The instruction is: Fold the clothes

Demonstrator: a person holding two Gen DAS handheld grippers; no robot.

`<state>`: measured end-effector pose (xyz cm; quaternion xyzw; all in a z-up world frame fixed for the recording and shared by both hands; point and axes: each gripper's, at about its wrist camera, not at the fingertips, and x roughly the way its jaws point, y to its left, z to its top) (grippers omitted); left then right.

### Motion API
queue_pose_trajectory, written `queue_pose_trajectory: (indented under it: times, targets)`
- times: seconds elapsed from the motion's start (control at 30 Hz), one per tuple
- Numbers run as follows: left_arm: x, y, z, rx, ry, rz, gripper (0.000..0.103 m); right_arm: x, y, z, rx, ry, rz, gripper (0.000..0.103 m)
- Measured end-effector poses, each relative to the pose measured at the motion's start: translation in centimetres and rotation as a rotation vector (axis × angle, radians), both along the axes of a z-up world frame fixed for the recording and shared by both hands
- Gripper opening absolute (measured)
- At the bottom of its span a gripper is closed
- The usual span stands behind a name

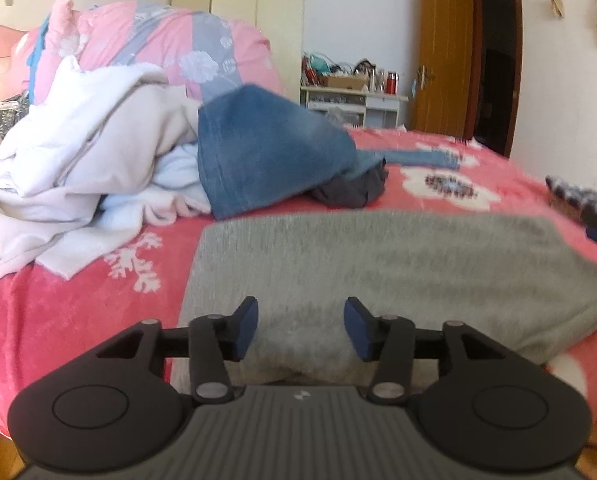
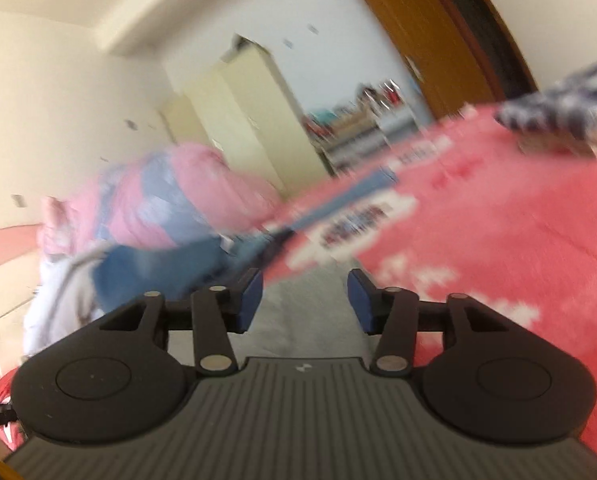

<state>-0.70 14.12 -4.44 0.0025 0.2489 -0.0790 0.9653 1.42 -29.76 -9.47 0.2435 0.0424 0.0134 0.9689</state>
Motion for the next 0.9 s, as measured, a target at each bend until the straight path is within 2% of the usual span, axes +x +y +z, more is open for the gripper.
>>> queue_pose_trajectory:
  times: [0.23,0.33,0.4,0.57,0.9]
  targets:
    - [-0.2,0.6,2.3,-0.162,0.069,0.057,0.076,0.2,3.6,1.4,-0.22,-0.032,0.064,0.069]
    - [0.1,1.2,2.7,-0.247,0.116,0.103,0.085,-0.4,4.7,1.7,-0.267,-0.05,0.09,0.082]
    - [0.3,1.6,2.8,-0.279,0.138,0.14,0.09,-0.9,5.3,1.8,-0.284,-0.053,0.098,0.083]
    - [0.5,1.4,2.7,-0.273,0.178,0.19,0.096,-1.2,5.7,2.0,-0.307,-0.06,0.102,0.091]
    - [0.1,0.3,2.6,-0.263,0.207,0.194,0.102,-1.5,5.3,2.0,-0.289,-0.065,0.089,0.095]
